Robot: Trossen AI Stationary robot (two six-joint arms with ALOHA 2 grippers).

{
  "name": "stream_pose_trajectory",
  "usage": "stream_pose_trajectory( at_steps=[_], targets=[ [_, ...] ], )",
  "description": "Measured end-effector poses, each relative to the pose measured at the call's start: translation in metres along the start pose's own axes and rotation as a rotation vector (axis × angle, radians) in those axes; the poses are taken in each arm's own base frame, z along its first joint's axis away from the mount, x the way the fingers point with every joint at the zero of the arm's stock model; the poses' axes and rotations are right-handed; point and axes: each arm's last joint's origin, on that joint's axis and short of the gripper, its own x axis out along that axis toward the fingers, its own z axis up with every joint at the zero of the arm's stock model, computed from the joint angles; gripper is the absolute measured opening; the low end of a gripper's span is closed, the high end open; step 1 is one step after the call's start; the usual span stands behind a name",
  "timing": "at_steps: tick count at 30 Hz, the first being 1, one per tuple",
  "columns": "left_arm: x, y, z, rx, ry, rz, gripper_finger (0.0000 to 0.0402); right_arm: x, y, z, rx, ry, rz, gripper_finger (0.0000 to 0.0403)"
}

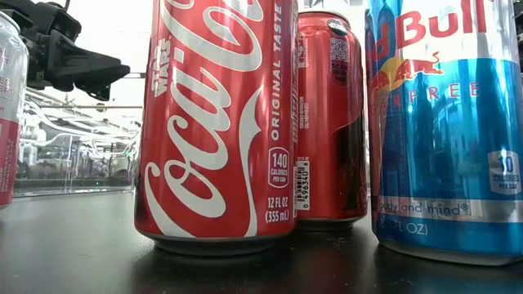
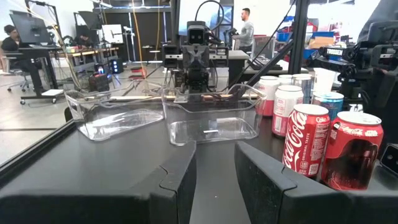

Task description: Sort soda cans

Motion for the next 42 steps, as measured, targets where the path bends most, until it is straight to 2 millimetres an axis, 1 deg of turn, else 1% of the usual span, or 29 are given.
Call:
stream_pose_trajectory(
  at_steps=[20, 24, 29, 42],
  targets=[
    [0.0000, 0.0000, 0.0000, 0.000, 0.000, 0.000, 0.0121, 0.0000, 0.0000, 0.0006, 0.005, -0.006, 0.000, 0.0000],
    [0.0000, 0.0000, 0.0001, 0.000, 0.000, 0.000, 0.0121, 0.0000, 0.0000, 0.0008, 0.067, -0.008, 0.000, 0.0000],
    [0.0000, 0.0000, 0.0000, 0.000, 0.000, 0.000, 0.0121, 0.0000, 0.0000, 0.0007, 0.205, -0.008, 0.001, 0.0000],
    [0.0000, 0.0000, 0.0000, 0.000, 0.000, 0.000, 0.0121, 0.0000, -0.0001, 0.0007, 0.235, -0.008, -0.004, 0.0000]
  ],
)
